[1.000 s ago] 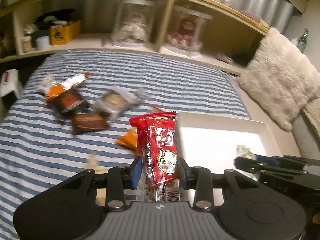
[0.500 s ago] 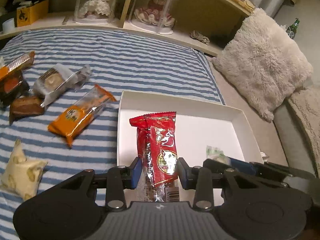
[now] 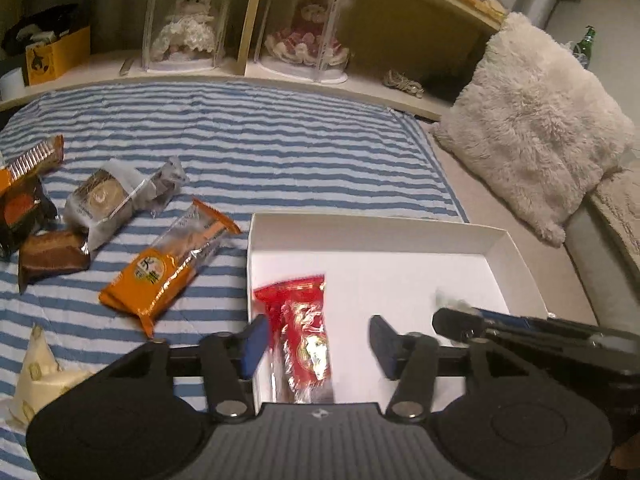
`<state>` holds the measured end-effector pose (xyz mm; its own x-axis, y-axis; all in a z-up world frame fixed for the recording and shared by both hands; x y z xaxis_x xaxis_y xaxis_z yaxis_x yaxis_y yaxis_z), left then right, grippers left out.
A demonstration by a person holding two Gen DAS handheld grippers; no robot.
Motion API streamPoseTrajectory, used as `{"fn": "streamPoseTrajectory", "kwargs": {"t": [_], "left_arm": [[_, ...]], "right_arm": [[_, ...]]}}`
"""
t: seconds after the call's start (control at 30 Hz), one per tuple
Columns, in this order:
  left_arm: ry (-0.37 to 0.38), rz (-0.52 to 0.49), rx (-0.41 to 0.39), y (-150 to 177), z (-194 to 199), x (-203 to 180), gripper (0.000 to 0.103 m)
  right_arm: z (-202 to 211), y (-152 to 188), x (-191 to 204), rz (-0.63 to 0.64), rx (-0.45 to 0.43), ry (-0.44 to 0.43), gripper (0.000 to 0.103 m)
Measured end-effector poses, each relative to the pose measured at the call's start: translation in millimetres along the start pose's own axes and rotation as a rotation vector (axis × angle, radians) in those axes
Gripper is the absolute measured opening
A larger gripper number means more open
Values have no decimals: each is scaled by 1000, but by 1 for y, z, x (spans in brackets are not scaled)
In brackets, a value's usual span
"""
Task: Organize snacks
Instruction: 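Carry the candy and red packet into the white box and release both, then grasp the orange packet with the right gripper while the left gripper grasps the cream pastry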
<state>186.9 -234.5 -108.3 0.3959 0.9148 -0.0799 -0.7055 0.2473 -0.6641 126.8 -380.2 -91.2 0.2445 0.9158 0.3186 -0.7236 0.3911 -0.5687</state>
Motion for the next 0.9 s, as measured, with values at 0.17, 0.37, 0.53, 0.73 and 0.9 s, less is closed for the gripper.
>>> {"fn": "streamPoseTrajectory", "kwargs": {"t": [0.17, 0.37, 0.53, 0.73, 0.9], "left_arm": [[-21, -34, 1, 1, 8, 4, 68], [-41, -58, 39, 9, 12, 11, 72], [-61, -75, 69, 19, 15, 16, 83], [-80, -79, 101, 28, 20, 26, 101], [-89, -68, 120, 35, 29, 36, 103]], "right_arm": [[1, -3, -4, -18, 3, 26, 64], [2, 7, -3, 32, 47, 98, 86], [5, 15, 0, 69, 72, 138, 98], [8, 24, 6, 88, 94, 157, 102], [11, 31, 12, 91, 114, 153, 102]]}}
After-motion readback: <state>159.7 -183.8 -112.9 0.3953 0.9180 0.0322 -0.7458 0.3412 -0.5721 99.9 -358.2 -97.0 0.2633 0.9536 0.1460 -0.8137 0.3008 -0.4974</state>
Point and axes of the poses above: each gripper's, at about its wrist camera, not at the fingertips, and z roughly against the way its jaws point, x to its left, y to its underside, the point moved 3 cm from there along -z, roughly the way its jaws point, and after that the axes turned 13 degrees about -z, right-handed, at the moved point
